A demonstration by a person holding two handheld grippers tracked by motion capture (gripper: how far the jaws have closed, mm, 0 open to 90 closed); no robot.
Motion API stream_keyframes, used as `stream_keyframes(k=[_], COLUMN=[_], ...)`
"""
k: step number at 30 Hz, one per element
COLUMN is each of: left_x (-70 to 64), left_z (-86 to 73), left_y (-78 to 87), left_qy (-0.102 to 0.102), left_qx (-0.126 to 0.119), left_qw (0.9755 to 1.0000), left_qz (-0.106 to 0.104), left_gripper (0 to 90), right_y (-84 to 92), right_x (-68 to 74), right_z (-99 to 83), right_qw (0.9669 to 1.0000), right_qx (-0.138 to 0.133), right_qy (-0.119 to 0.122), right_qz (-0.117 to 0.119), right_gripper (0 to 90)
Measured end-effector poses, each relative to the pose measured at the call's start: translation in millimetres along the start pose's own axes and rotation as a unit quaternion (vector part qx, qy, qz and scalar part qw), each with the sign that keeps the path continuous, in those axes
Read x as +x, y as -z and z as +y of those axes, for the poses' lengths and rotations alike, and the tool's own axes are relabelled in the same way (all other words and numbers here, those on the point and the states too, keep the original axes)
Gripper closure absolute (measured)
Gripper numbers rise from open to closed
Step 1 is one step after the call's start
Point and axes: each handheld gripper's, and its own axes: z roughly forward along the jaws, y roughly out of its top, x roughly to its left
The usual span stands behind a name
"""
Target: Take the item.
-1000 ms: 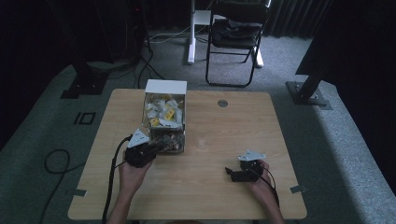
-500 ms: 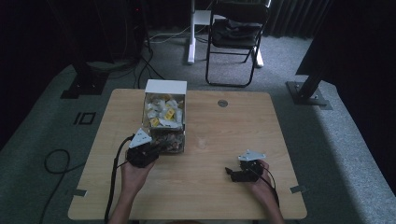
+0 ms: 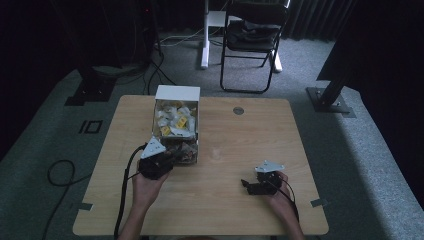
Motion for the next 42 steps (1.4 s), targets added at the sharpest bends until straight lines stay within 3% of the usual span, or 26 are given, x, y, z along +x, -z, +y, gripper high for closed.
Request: stream_keyframes(k=[42], left_x=[-28.1], left_z=[26.7], left_y=[-29.4], left_qy=[-0.022], left_qx=[-0.007], left_qw=[0.9996], left_qz=[-0.018], left_gripper=[90.0], right_y=[0.0], right_x=[0.0], right_z=[0.0], right_qw=[1.0], right_qx=[0.0], right_qy=[0.0], right_qz=[0.0], right_gripper=[19.2])
